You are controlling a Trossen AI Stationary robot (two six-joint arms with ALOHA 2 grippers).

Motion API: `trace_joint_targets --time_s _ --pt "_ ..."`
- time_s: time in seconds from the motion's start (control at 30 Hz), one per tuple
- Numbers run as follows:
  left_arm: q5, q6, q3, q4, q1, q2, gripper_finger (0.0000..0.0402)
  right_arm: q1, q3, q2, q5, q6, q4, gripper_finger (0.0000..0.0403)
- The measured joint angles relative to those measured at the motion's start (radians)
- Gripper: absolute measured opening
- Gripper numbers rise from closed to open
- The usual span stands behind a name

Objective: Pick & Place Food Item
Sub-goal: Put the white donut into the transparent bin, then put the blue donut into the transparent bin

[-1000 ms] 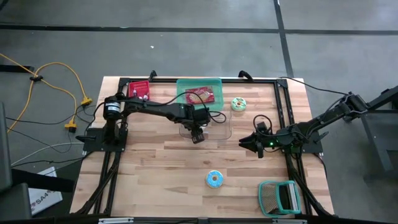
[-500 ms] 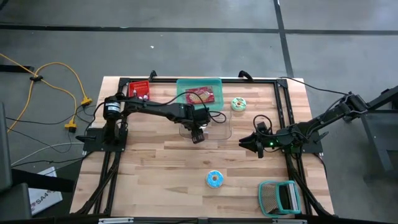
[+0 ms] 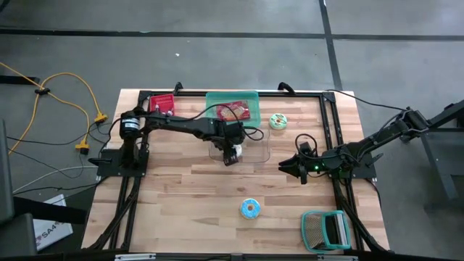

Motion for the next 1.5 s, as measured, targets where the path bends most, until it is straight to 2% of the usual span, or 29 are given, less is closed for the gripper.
trace_joint_targets --time_s 0.43,0.97,1.5 --pt "0.034 0.003 0.000 0.011 0.016 -0.004 0.0181 0.000 0.000 0.000 0.000 0.000 0.000 0.0144" --pt "0.028 0.008 0.000 0.011 0.018 -0.011 0.0181 0.000 0.000 0.000 0.000 0.000 0.000 0.0144" --pt "0.016 0.159 0.000 0.024 0.009 -0.238 0.0181 0.000 0.000 0.000 0.000 0.000 0.000 0.0144"
